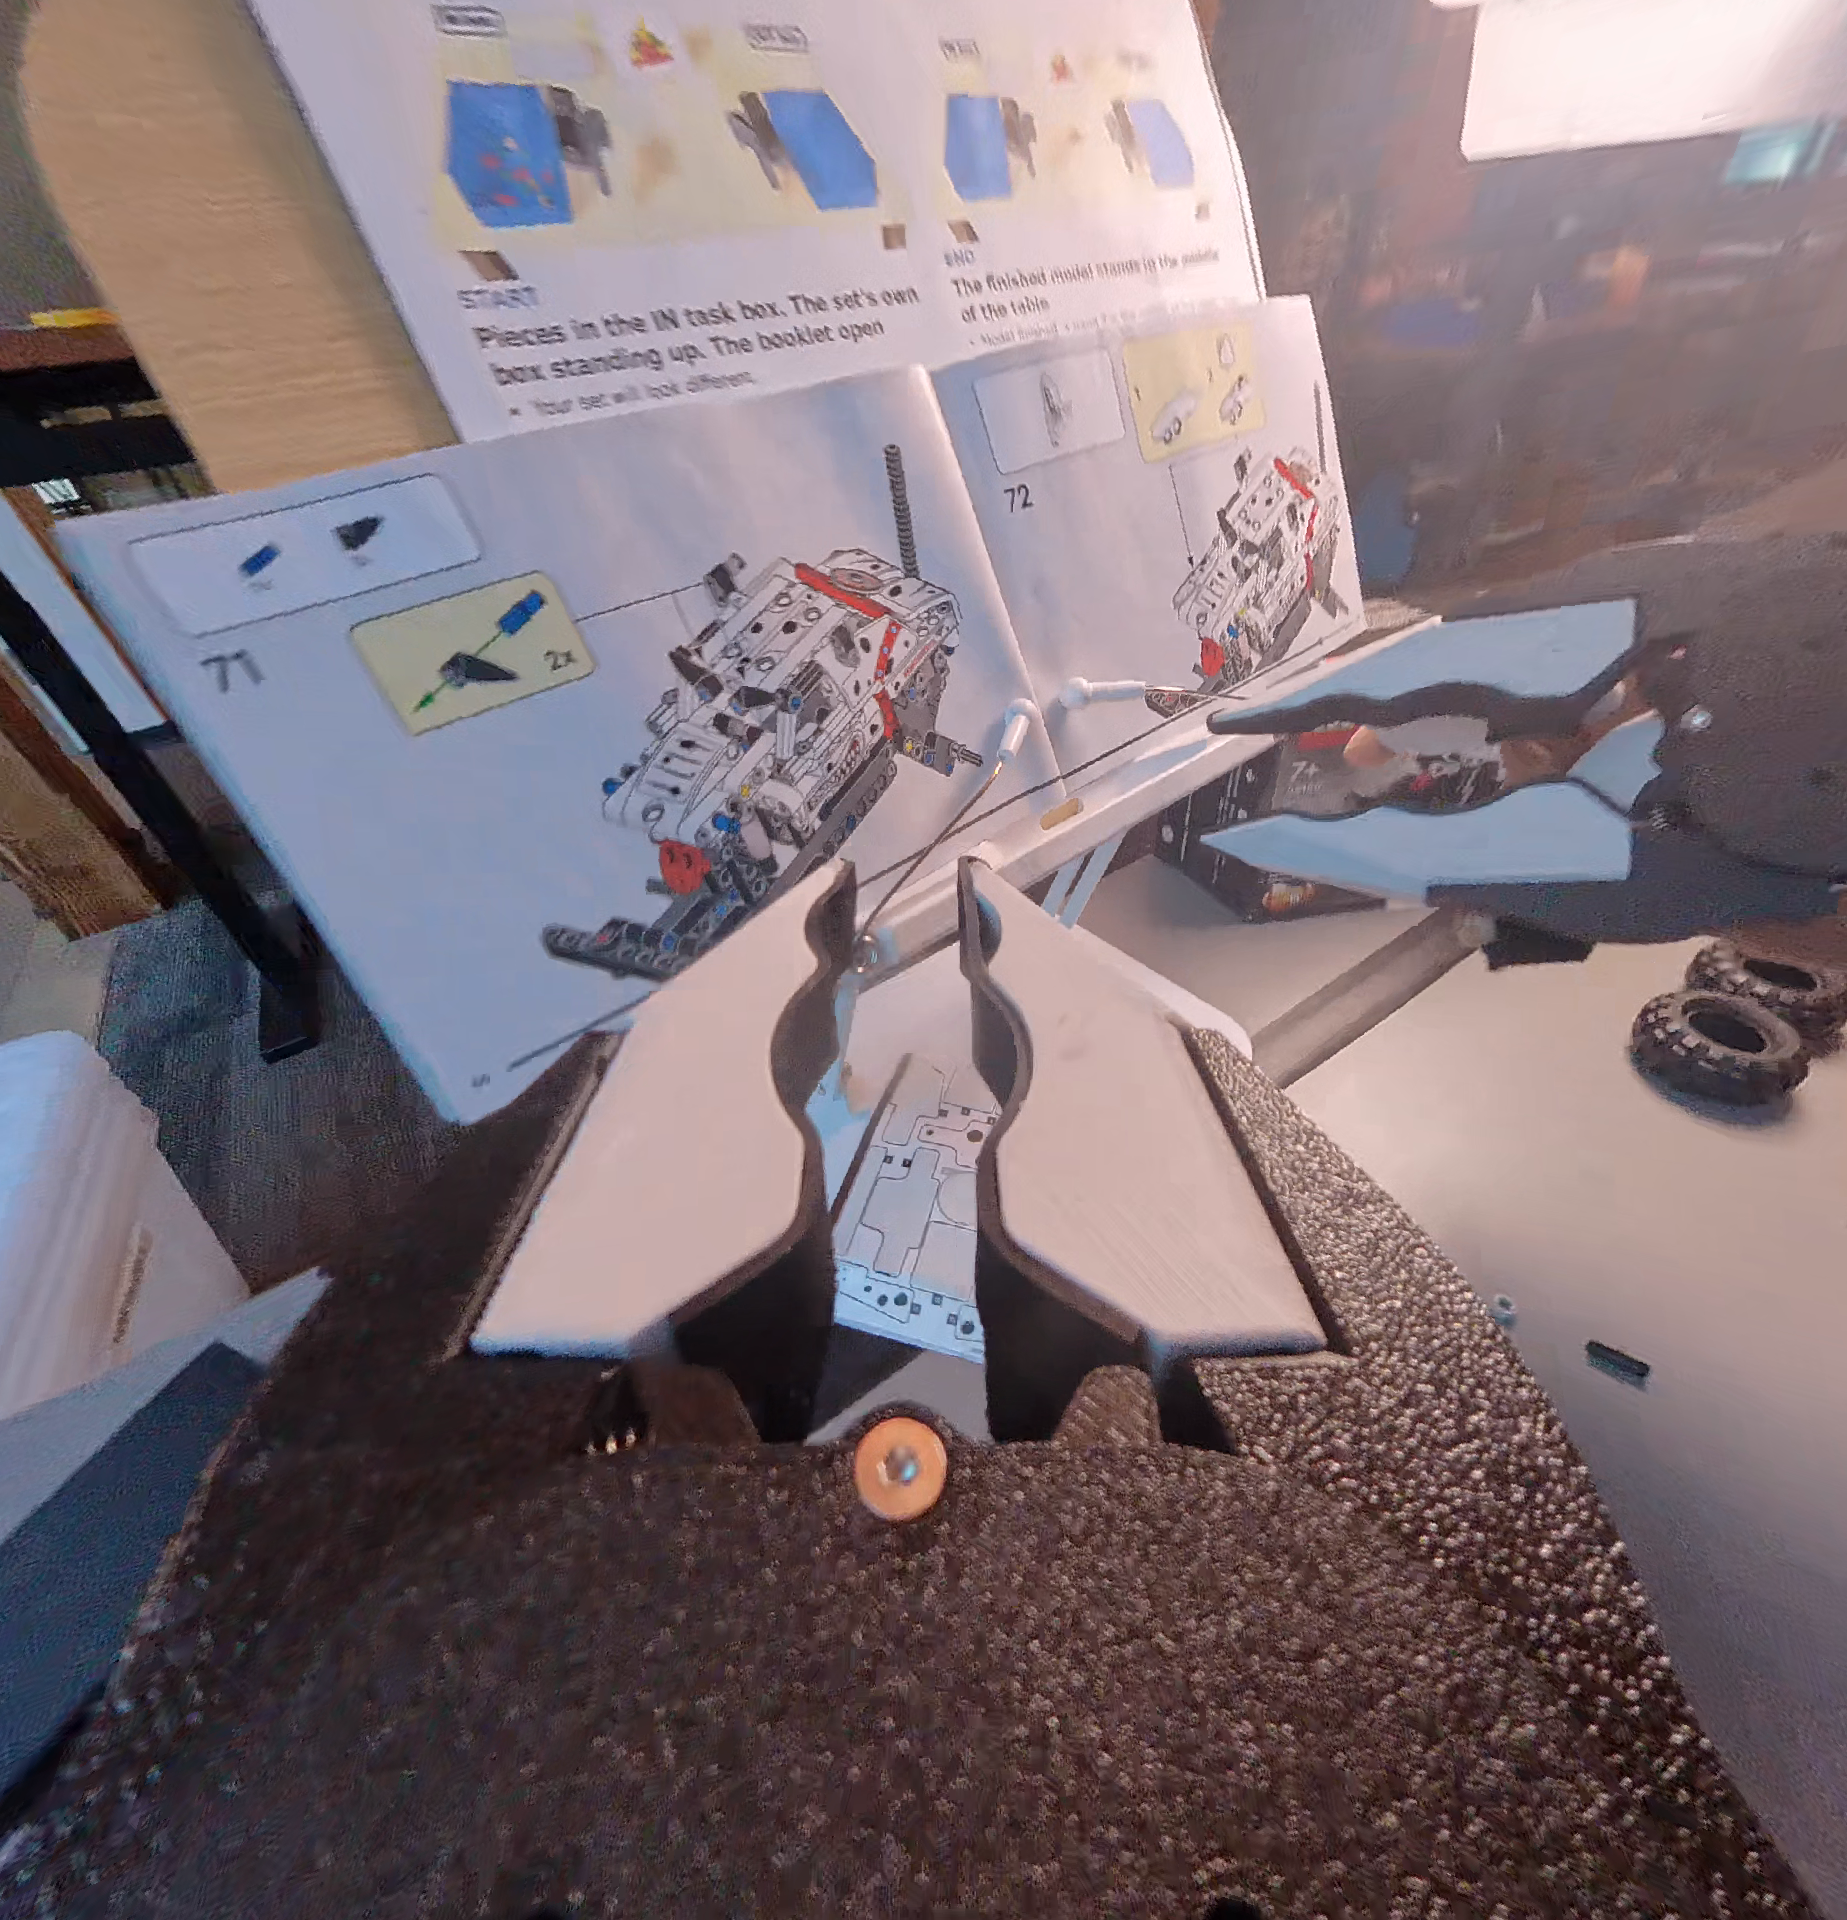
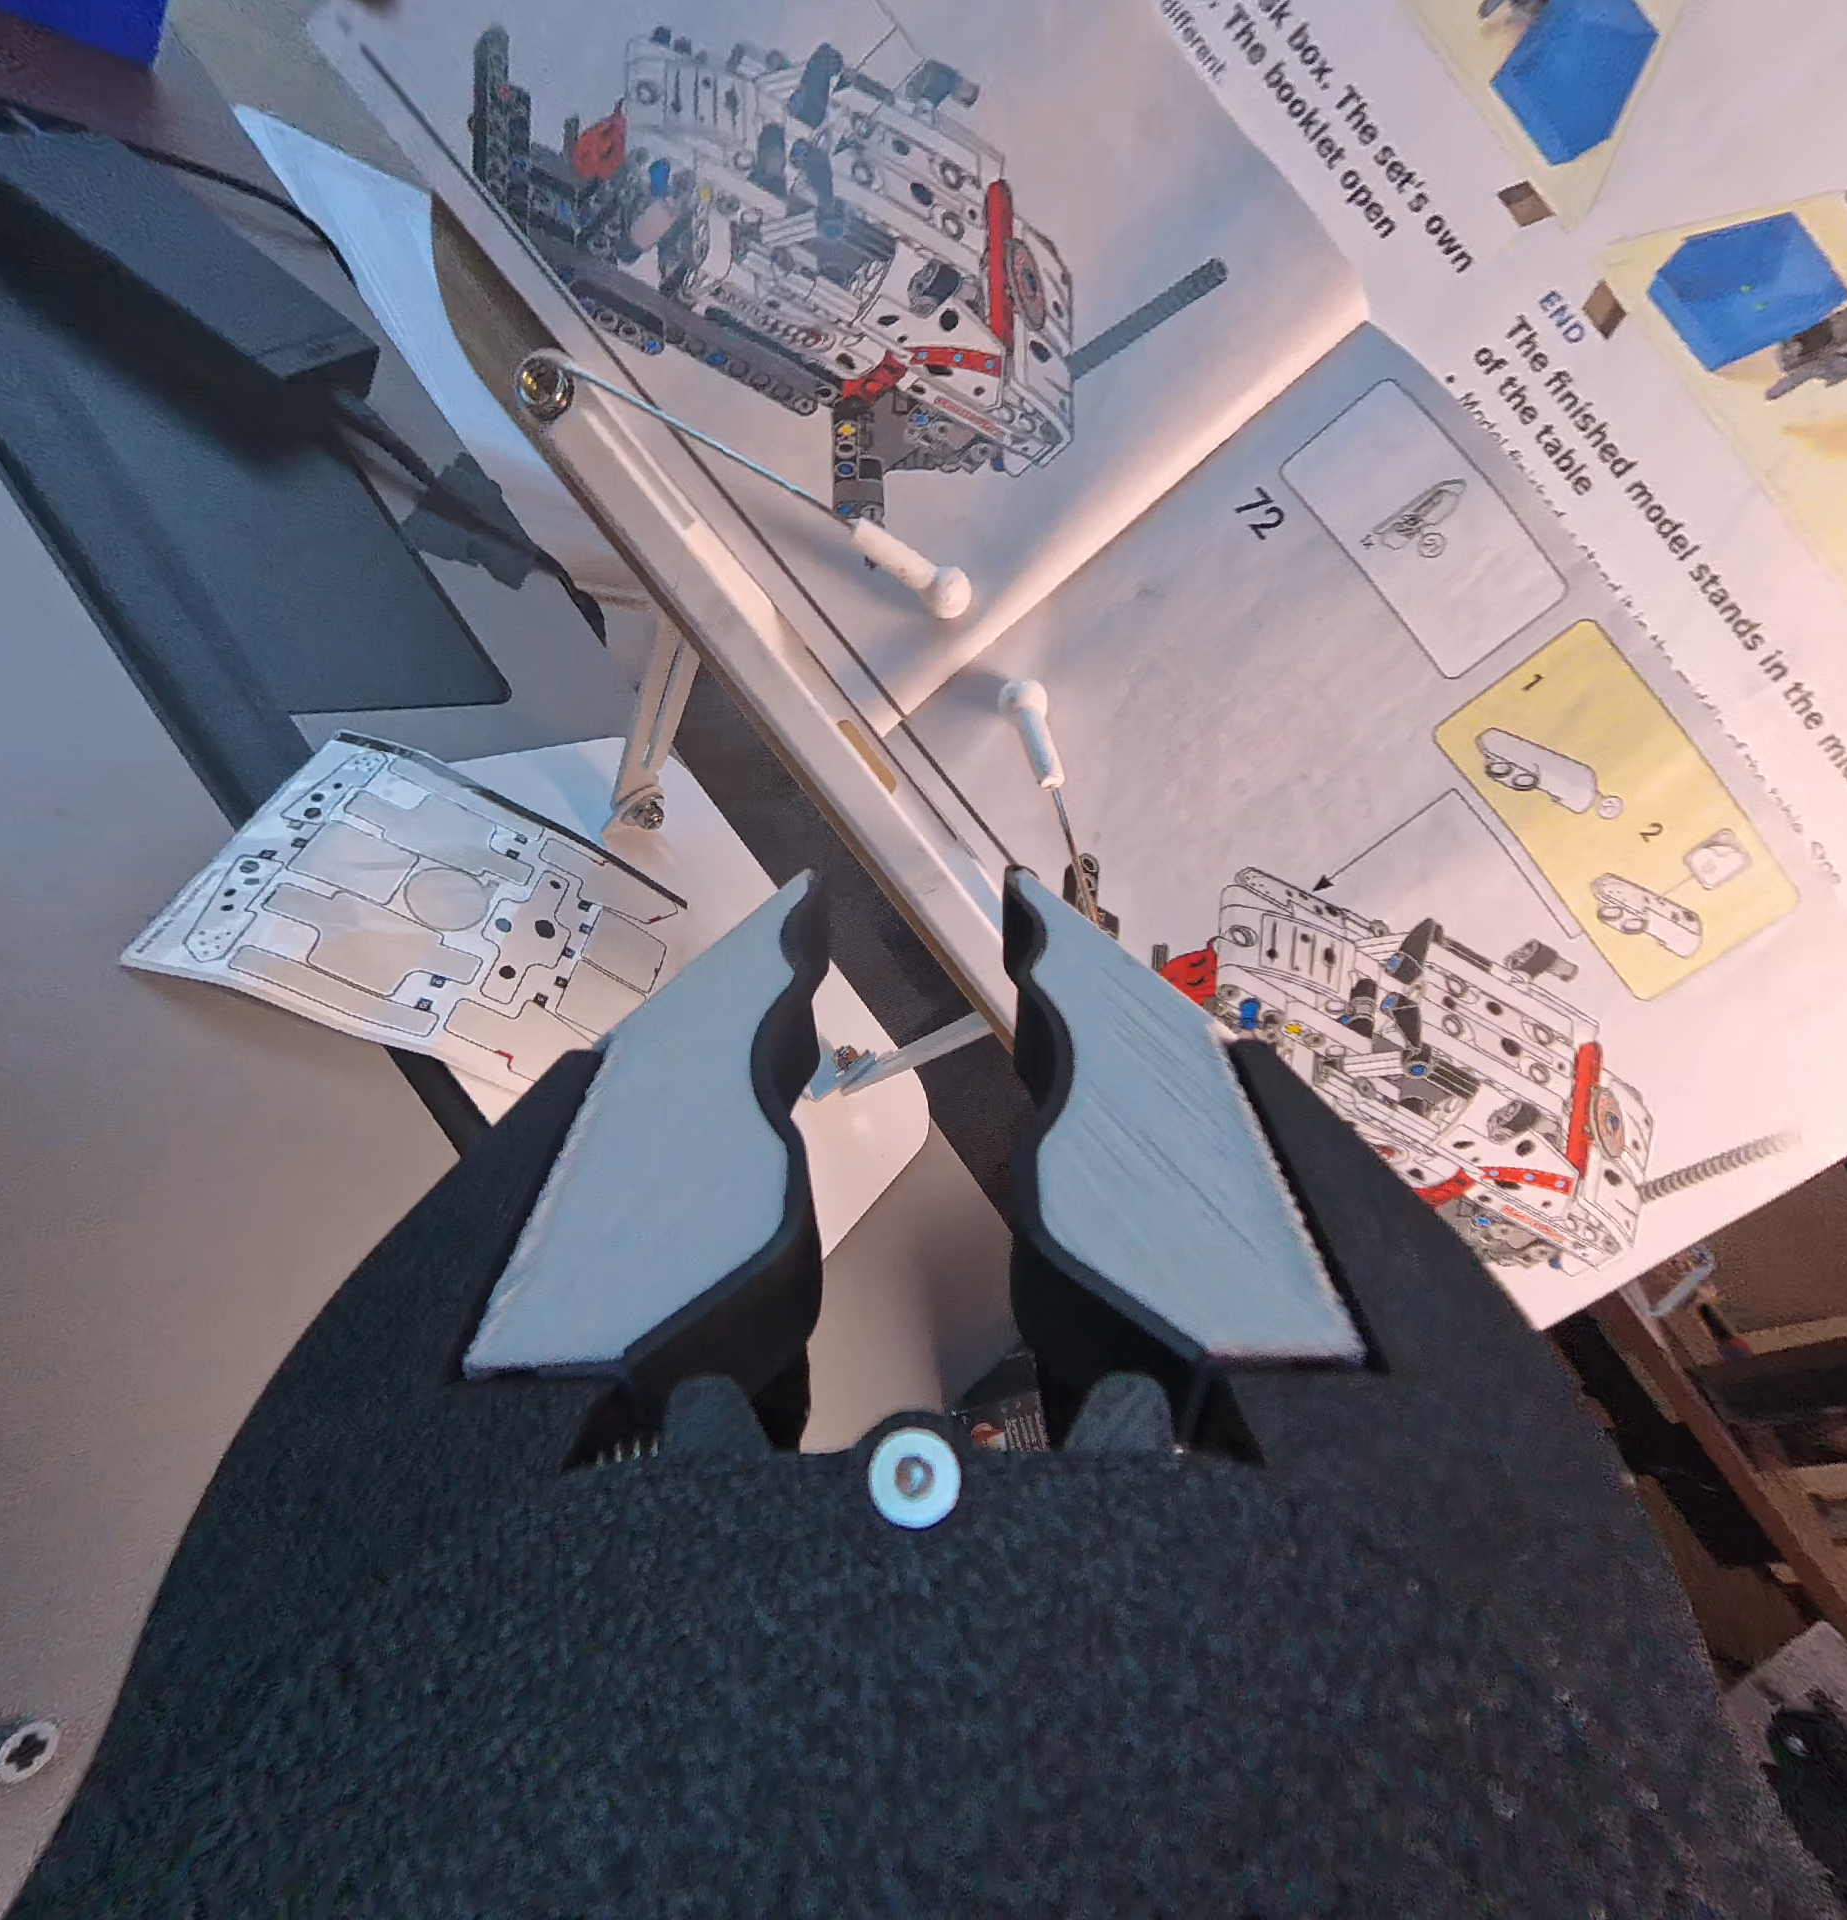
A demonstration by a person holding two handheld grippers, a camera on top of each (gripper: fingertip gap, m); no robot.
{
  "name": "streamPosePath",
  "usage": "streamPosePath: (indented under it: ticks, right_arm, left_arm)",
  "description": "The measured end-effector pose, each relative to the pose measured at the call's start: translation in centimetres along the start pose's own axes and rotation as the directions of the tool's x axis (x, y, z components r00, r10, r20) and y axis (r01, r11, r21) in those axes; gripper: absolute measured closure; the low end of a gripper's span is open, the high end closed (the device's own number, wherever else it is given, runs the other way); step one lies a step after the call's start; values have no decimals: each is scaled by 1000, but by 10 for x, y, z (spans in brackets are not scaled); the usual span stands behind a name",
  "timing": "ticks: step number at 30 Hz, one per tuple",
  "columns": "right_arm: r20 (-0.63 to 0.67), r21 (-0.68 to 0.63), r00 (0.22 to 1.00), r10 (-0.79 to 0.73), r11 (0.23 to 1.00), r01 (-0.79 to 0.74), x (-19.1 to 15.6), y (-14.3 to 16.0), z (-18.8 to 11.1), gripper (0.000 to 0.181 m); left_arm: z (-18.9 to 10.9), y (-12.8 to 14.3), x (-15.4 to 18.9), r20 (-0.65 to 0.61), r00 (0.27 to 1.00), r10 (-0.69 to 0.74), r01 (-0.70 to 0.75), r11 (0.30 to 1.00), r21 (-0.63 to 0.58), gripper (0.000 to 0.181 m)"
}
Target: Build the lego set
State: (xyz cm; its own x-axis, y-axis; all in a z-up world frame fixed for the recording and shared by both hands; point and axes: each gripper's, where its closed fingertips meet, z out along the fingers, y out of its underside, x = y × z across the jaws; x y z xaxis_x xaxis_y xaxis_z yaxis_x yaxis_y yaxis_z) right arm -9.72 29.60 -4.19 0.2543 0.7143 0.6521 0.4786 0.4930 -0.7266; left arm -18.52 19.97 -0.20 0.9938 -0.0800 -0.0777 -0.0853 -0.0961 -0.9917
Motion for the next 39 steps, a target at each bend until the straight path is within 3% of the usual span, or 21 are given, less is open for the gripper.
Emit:
streamPosePath:
  ticks: [4, 7, 13, 19, 24, 27, 30, 33, 36, 39]
  right_arm:
    - [-72, -92, 993, -97, 992, 90, 2, 16, 17, 144]
    - [-166, -116, 969, -184, 979, 167, 9, 14, 22, 160]
    - [-250, -215, 901, -354, 928, 305, 8, 13, 22, 164]
    - [-239, -236, 904, -354, 924, 300, 8, 13, 22, 164]
    - [-221, -195, 956, -195, 969, 152, 5, 12, 18, 159]
    - [-104, -70, 987, 125, 989, -133, -24, -9, -11, 135]
    - [138, -11, 905, 402, 914, -405, -81, -32, -62, 128]
    - [301, -24, 827, 475, 871, -491, -135, -36, -125, 133]
    - [376, -59, 794, 477, 868, -493, -174, -18, -182, 142]
    - [410, -59, 778, 476, 865, -498, -195, 0, -219, 153]
  left_arm:
    - [-43, 7, -8, 70, 990, -119, 114, 991, 71, 151]
    - [-67, 14, -19, 136, 982, -132, 120, 988, 94, 151]
    - [-79, 24, -35, 201, 972, -126, 107, 989, 98, 151]
    - [-75, 38, -40, 216, 971, -102, 91, 994, 61, 151]
    - [-78, 45, -45, 222, 971, -90, 83, 996, 40, 151]
    - [-79, 51, -46, 200, 978, -60, 62, 998, -8, 152]
    - [-78, 62, -35, 65, 995, -73, 79, 992, -94, 153]
    - [-83, 89, -15, -79, 993, -87, 64, 964, -258, 151]
    - [-95, 115, 15, -214, 969, -122, 39, 934, -355, 154]
    - [-97, 156, 26, -216, 975, -54, -54, 884, -464, 154]
